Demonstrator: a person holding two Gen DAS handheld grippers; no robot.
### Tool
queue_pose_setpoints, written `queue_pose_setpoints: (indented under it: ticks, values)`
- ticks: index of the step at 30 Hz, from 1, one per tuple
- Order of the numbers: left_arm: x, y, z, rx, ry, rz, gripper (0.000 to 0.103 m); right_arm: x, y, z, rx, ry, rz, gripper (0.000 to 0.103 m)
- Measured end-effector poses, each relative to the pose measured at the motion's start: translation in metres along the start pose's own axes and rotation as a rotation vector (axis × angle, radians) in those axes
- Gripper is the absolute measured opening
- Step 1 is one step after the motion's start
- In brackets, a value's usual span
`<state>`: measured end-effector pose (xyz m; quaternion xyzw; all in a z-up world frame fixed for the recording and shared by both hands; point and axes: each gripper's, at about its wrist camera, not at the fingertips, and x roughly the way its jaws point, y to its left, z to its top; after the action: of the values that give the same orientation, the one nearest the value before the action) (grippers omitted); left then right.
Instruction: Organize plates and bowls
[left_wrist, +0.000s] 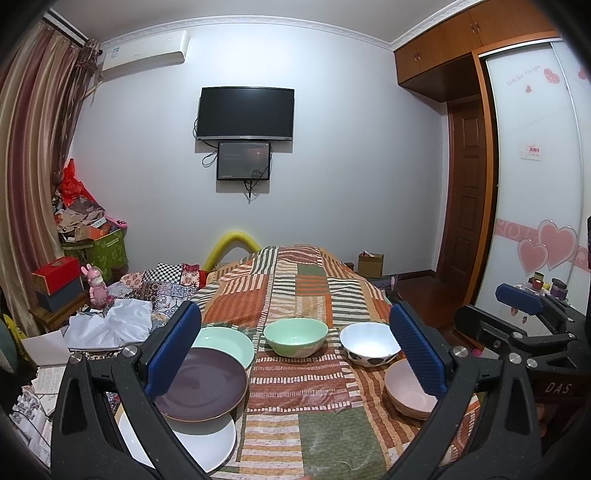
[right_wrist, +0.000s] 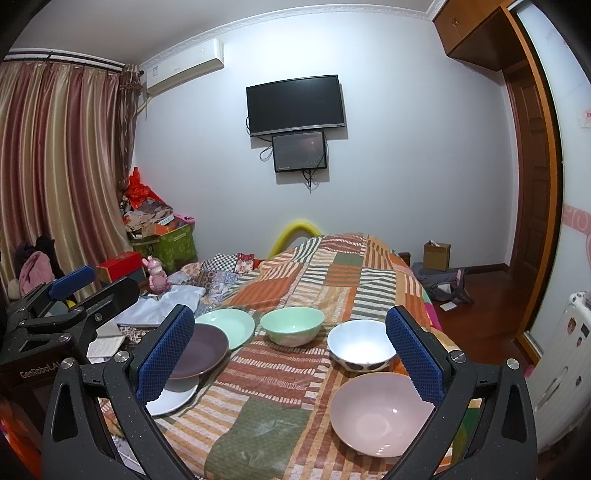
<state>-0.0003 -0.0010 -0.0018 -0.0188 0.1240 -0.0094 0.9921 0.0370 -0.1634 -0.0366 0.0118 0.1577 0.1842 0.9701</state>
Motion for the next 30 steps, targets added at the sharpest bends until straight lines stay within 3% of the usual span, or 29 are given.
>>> queue_pose_setpoints:
  ticks: [16,30]
  values:
    - [0.013,0.027,-0.009,-0.023,0.033,0.032,0.103,0.025,0.012,-0.003,-0.002,0.058,0.022,0.103]
    - [0.059,0.093,-0.033,-0.053,0.161,0.08,0.103,0.088,0.039,-0.018,0.002,0.191,0.079,0.103]
